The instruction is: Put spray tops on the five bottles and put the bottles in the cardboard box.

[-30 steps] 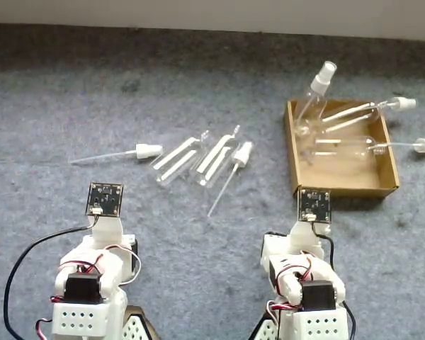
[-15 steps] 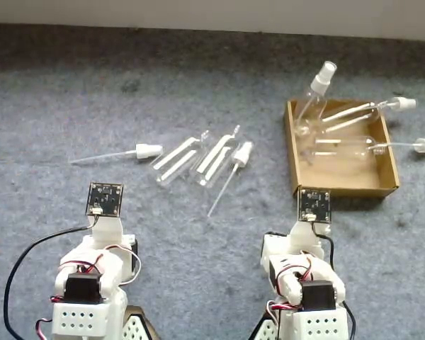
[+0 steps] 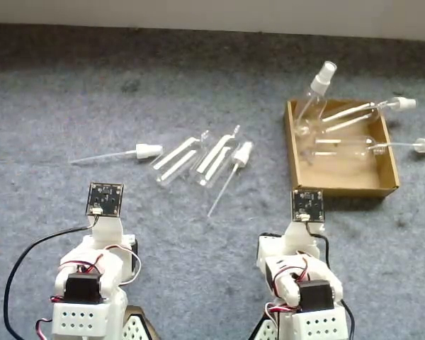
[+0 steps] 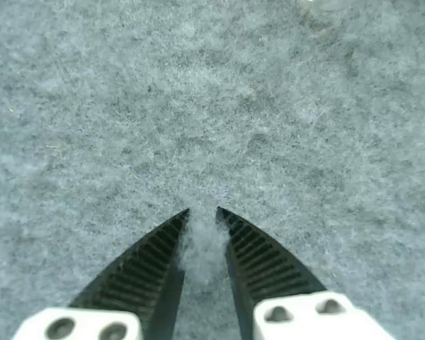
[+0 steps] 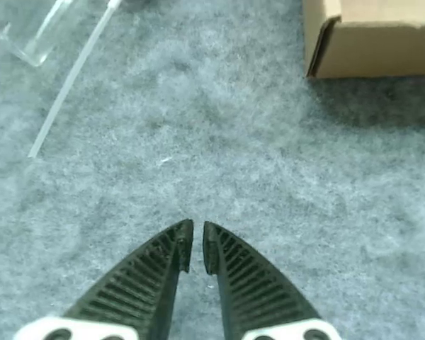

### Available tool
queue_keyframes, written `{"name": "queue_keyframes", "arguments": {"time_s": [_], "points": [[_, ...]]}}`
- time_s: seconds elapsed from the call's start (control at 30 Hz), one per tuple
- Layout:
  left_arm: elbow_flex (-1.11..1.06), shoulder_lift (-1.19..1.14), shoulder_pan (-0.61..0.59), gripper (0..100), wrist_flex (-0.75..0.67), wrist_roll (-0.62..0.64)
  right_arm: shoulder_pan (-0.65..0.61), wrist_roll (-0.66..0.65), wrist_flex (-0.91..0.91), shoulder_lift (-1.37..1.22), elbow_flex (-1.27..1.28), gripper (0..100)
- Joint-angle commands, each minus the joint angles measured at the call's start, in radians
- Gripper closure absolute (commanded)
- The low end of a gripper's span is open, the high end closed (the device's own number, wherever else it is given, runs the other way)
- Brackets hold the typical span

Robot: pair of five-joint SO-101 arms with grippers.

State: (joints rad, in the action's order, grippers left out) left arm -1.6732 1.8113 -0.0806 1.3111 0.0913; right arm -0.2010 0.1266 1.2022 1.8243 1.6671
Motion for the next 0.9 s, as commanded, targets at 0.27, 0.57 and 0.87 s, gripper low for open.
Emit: {"name": "queue_keyframes", "arguments": {"time_s": [0.27, 0.57, 0.87], "points": [[-0.021, 0.010, 0.021, 99, 0.008, 0.006, -0.018, -0.002, -0.001, 0.013, 0.143, 98.8], [-0.021, 0.010, 0.021, 99, 0.014, 0.008, -0.173, -0.009, -0.065, 0.013, 0.140, 98.8], [-0.021, 0.010, 0.015, 99, 0.012, 0.003, -0.173, -0.614, -0.160, 0.013, 0.136, 98.8]]}}
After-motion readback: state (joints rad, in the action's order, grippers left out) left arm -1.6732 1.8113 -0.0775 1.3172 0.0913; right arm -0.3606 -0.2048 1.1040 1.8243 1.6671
